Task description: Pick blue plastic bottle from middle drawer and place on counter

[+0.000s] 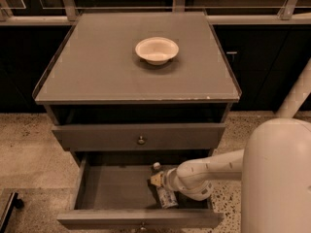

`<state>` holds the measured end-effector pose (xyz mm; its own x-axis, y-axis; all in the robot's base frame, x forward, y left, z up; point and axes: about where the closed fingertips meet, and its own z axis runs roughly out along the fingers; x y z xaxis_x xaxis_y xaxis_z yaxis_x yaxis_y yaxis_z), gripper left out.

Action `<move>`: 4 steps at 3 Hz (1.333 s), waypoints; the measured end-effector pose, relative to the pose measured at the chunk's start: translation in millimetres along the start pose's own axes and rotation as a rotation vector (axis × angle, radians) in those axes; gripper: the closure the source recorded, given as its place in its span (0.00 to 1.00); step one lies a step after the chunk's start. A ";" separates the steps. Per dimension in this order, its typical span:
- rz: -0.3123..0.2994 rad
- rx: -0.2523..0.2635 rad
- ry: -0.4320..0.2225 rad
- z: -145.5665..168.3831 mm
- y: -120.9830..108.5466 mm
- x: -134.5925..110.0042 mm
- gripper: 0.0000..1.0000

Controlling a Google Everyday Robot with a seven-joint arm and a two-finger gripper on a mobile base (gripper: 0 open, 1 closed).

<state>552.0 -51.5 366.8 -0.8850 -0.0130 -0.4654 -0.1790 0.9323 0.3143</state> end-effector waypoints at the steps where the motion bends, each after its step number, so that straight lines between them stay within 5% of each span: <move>1: 0.000 0.000 0.000 0.0 0.0 0.0 1.00; 3: -0.002 -0.049 -0.010 -9.4 1.8 -0.6 1.00; 4: -0.072 -0.170 -0.052 -47.9 21.7 -5.7 1.00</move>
Offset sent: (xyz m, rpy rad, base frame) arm 0.0000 0.0000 0.0000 0.0000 0.0000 0.0000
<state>532.6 -48.5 415.9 -0.8446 -0.0551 -0.5325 -0.3153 0.8551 0.4116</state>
